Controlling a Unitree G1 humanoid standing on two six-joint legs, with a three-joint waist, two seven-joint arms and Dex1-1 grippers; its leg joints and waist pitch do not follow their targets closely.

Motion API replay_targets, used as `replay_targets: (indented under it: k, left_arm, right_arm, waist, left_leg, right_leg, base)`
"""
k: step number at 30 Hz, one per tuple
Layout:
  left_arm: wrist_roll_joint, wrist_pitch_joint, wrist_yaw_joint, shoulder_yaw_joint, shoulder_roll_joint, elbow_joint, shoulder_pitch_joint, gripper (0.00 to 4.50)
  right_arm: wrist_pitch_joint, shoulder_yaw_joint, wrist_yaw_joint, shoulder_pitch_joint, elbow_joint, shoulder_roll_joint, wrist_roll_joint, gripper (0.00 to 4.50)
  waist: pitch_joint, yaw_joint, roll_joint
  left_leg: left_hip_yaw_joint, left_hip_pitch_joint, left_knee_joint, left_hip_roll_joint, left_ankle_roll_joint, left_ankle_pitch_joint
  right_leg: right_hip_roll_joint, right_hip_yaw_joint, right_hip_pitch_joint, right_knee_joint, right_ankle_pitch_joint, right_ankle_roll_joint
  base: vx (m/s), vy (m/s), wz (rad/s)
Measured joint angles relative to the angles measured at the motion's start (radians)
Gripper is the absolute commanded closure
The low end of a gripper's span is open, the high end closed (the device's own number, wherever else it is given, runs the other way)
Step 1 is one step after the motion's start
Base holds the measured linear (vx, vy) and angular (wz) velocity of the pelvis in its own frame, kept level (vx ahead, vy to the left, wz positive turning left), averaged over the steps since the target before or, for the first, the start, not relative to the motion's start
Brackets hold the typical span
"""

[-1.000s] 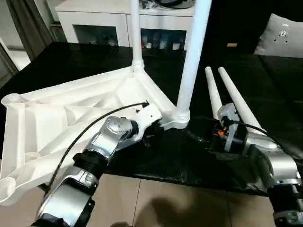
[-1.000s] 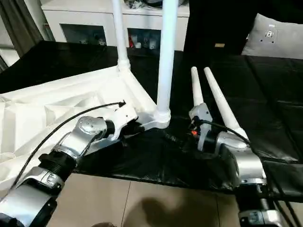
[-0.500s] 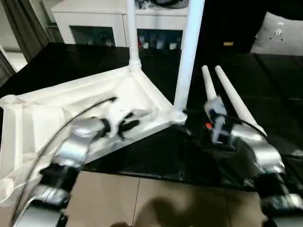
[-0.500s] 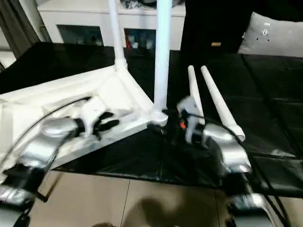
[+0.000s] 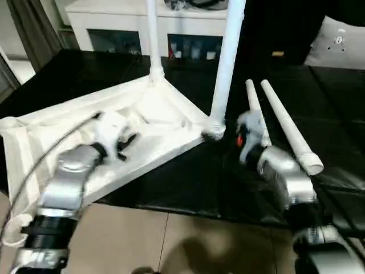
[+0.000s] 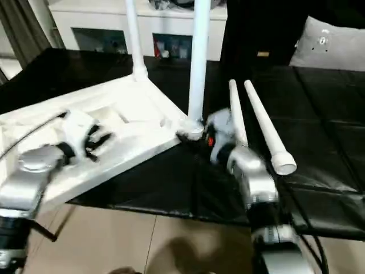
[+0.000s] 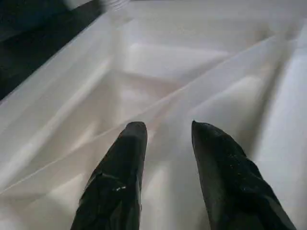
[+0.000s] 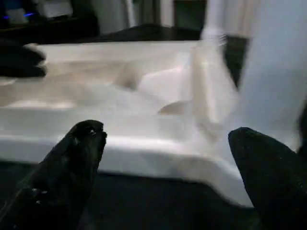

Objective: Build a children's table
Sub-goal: Rotate leg to tighten, then rotate table base

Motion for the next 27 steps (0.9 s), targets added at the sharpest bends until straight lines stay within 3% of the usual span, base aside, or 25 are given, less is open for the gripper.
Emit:
replay_targets:
  k: [4, 6, 9, 18, 20, 27]
  left_arm:
    - [0.037, 0.046, 0.036, 0.0, 0.039, 0.0, 0.001, 3.12]
    - [0.061, 0.079, 0.069, -0.003, 0.056, 0.0, 0.001, 3.15]
    - [0.1, 0.109, 0.118, 0.001, 0.09, 0.013, 0.002, 3.55]
    - [0.137, 0.119, 0.165, 0.024, 0.167, 0.13, 0.0, 4.26]
    - [0.136, 0.115, 0.123, 0.007, 0.198, 0.184, -0.006, 4.46]
    - [0.096, 0.106, -0.08, -0.075, 0.238, 0.222, -0.02, 4.46]
  right_arm:
    - [0.022, 0.063, 0.033, 0.012, -0.049, 0.015, -0.001, 0.0]
    - [0.052, 0.095, 0.02, 0.013, -0.053, 0.035, -0.02, 0.0]
    - [0.085, 0.129, -0.018, 0.016, -0.05, 0.069, -0.063, 0.0]
    - [0.119, 0.165, -0.104, -0.018, 0.024, 0.105, -0.12, 0.0]
    - [0.119, 0.168, -0.121, -0.029, 0.051, 0.113, -0.138, 0.0]
    - [0.118, 0.174, -0.176, -0.088, 0.162, 0.15, -0.165, 0.0]
  waist:
    - [0.0, -0.001, -0.001]
    - [0.0, 0.0, -0.001]
    - [0.0, -0.001, -0.001]
    - [0.0, -0.001, -0.001]
    - [0.0, -0.001, -0.001]
    - [0.001, -0.002, 0.001]
  left_leg:
    - [0.0, 0.001, 0.0, 0.001, 0.0, 0.0]
    - [0.0, 0.001, 0.0, 0.001, 0.0, 0.0]
    - [0.0, 0.001, 0.0, 0.001, 0.0, 0.0]
    - [0.0, 0.006, 0.001, 0.001, -0.001, 0.0]
    - [0.0, 0.007, 0.001, 0.001, -0.001, -0.001]
    - [0.0, 0.009, 0.001, 0.001, -0.007, -0.004]
  right_leg:
    - [0.001, 0.0, 0.0, 0.0, -0.003, 0.004]
    - [0.001, 0.0, 0.0, 0.0, -0.002, 0.004]
    - [0.001, 0.0, 0.0, 0.0, 0.0, 0.0]
    - [0.001, 0.0, 0.001, 0.0, 0.001, -0.001]
    - [0.001, 0.0, 0.001, 0.0, 0.001, -0.001]
    - [0.001, 0.001, 0.003, 0.001, 0.001, -0.001]
  base:
    - [0.0, 0.0, 0.0]
    - [0.0, 0.0, 0.0]
    - [0.0, 0.0, 0.0]
    - [0.0, 0.0, 0.0]
    - [0.0, 0.0, 0.0]
    - [0.0, 0.0, 0.0]
